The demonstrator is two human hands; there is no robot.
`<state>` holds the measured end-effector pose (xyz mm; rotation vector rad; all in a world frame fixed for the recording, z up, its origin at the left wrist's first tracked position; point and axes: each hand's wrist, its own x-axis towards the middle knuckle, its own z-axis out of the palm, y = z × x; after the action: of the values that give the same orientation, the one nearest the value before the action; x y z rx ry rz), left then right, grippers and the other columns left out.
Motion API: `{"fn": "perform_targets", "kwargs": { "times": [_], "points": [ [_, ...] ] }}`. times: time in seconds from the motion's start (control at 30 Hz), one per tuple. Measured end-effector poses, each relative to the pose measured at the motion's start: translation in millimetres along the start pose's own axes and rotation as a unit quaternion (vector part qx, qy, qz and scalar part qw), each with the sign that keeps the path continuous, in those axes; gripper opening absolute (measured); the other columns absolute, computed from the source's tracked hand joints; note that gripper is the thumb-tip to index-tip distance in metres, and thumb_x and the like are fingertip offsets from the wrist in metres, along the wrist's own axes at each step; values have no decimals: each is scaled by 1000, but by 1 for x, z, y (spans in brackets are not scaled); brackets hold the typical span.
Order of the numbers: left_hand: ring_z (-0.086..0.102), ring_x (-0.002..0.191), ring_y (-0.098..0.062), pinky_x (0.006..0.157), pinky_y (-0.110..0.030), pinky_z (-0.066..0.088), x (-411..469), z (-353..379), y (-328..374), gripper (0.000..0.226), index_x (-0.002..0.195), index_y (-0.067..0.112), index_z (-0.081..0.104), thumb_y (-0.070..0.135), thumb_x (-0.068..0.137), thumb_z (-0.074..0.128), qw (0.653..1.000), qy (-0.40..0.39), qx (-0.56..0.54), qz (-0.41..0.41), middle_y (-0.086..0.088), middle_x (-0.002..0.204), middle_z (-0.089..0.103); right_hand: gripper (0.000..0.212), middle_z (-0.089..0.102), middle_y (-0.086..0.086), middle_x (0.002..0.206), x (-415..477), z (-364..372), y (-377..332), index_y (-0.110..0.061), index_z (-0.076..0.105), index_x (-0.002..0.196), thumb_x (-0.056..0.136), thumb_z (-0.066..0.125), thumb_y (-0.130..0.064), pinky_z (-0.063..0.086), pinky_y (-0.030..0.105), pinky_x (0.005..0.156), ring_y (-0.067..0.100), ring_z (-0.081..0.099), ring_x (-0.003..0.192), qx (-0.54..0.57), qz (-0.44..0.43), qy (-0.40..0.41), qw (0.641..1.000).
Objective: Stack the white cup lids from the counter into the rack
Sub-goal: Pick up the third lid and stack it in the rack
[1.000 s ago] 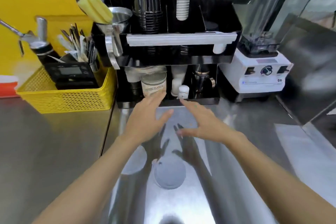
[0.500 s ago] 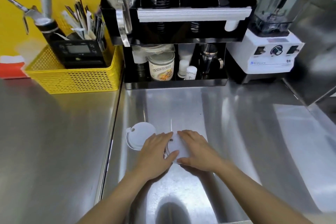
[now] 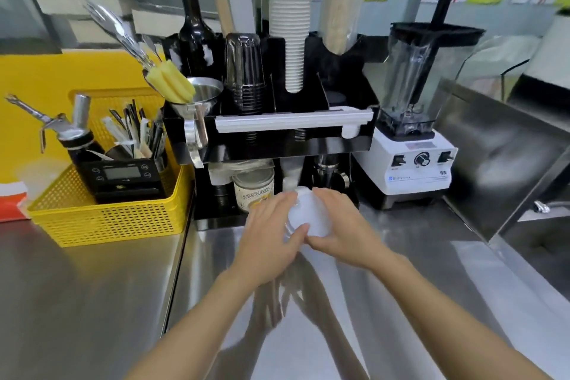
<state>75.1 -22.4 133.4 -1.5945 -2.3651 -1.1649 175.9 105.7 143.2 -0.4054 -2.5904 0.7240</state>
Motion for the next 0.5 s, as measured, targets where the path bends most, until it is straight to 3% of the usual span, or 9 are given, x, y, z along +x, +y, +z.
{"fn": "perform_targets", "kwargs": {
  "times": [0.1, 0.23, 0.4, 0.5],
  "points": [
    [33, 124, -15, 106, -29, 23, 52, -15, 20, 52, 134, 20, 38, 38, 87, 51, 999, 22, 21, 41, 1, 132, 45, 71, 47, -2, 127, 30, -41, -1, -12, 43, 128, 68, 64, -45, 27, 24, 99, 11, 37, 117, -24, -23, 53, 998],
    [37, 125, -19, 106, -30, 20, 114, -26, 43, 56, 135, 17, 37, 36, 85, 55, 993, 43, 45, 102, -3, 135, 48, 66, 48, 7, 128, 67, -92, 6, -10, 43, 127, 72, 70, -35, 22, 17, 90, 20, 37, 119, -58, -22, 98, 993],
    [43, 122, -23, 100, -27, 16, 177, -33, 56, 46, 127, 19, 47, 34, 84, 56, 984, 74, 74, 143, -5, 127, 57, 59, 52, 8, 118, 113, -142, 13, -12, 47, 121, 73, 66, -41, 34, 31, 92, 23, 40, 114, -121, -14, 80, 989],
    [39, 126, -22, 98, -24, 10, 212, -33, 57, 45, 130, 21, 45, 33, 87, 51, 983, 65, 93, 147, -5, 130, 54, 66, 45, 11, 128, 136, -162, 21, -11, 39, 129, 74, 67, -36, 31, 28, 90, 23, 36, 120, -112, 20, 68, 991]
  ]
}}
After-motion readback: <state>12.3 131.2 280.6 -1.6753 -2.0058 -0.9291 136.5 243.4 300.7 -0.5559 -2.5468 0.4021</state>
